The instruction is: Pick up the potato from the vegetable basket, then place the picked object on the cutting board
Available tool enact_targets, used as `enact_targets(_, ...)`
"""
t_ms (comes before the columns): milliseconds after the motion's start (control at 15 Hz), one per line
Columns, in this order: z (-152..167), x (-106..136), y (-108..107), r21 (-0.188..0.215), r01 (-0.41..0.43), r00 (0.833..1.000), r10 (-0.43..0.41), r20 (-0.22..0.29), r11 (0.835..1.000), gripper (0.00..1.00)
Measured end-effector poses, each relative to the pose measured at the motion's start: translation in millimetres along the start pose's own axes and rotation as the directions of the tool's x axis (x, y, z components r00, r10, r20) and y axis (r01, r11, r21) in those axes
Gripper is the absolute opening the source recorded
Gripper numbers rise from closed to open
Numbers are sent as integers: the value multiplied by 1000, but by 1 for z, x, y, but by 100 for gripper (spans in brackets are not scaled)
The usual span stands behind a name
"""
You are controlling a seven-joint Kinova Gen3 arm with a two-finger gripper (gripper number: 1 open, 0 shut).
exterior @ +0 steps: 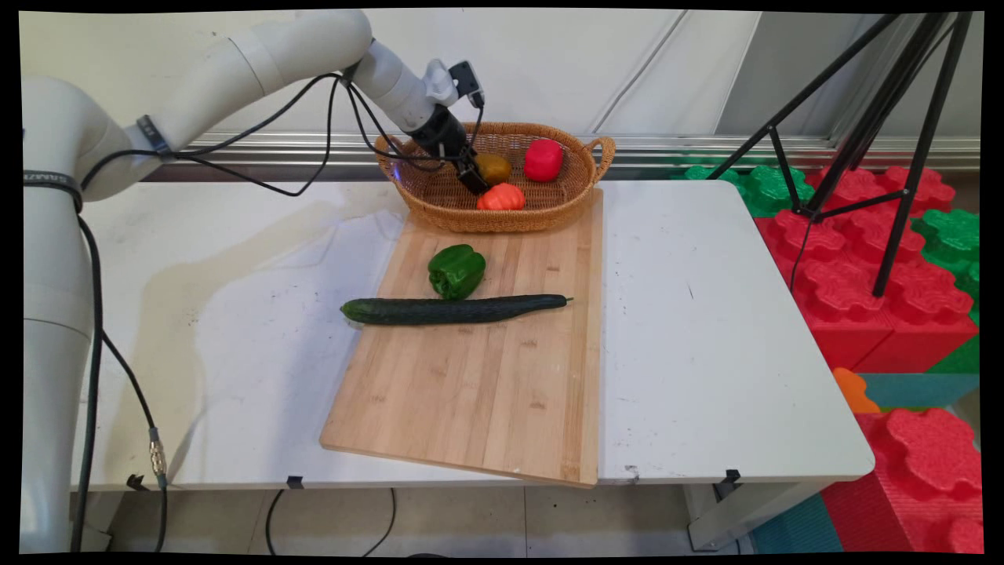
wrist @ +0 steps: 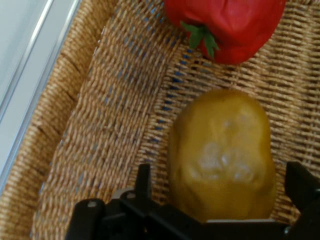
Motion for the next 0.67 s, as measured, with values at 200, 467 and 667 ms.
enact_targets(200,8,2,-1,-7,-8,1000,8,-2,1000,100)
enact_targets(467,11,5,-4,-5,-7,1000,7,-18,1000,0)
enact_targets(667,8,8,-7,4,3,999,-3,-34,1000,0)
